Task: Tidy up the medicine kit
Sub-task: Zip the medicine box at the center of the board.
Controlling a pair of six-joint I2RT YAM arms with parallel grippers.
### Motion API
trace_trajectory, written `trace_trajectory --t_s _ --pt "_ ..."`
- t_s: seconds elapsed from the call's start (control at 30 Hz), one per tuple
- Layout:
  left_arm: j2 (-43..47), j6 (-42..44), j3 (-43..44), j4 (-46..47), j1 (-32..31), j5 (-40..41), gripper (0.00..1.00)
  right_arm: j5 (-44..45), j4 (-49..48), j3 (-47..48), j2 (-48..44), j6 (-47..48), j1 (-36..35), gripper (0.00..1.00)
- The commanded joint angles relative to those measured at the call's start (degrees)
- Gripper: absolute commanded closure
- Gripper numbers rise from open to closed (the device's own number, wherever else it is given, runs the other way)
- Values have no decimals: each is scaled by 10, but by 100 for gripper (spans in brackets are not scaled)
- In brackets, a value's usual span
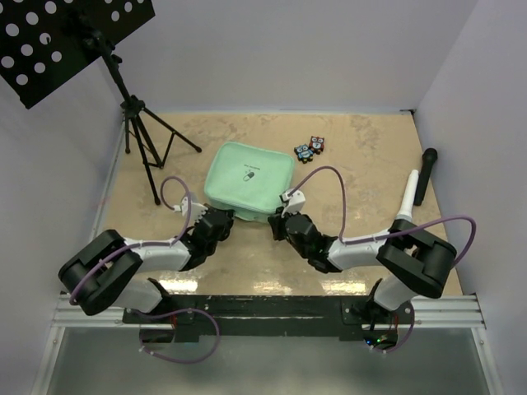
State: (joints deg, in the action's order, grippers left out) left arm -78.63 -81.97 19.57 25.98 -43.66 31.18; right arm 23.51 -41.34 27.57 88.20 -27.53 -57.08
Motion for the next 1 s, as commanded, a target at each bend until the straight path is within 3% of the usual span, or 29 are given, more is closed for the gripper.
trace_trajectory --t_s 0.0,0.37,0.7,0.8,0.87,0.97 --pt "-31 -3 13 -12 -57 -176 100 -108 -66 75 15 26 -32 100" --pt "-37 -8 20 -8 -71 -169 100 -247 -105 105 42 83 -40 100" --pt "-20 -21 10 -23 -72 -145 100 -237 -22 122 54 75 -40 99" --pt "-9 -20 12 -38 -73 -134 100 -246 -9 97 37 69 -40 64" --pt "1 -20 15 -58 -72 -126 100 -245 -8 67 13 64 -40 51" --pt "16 -19 23 -95 -69 -110 100 -240 20 44 -30 62 -41 39"
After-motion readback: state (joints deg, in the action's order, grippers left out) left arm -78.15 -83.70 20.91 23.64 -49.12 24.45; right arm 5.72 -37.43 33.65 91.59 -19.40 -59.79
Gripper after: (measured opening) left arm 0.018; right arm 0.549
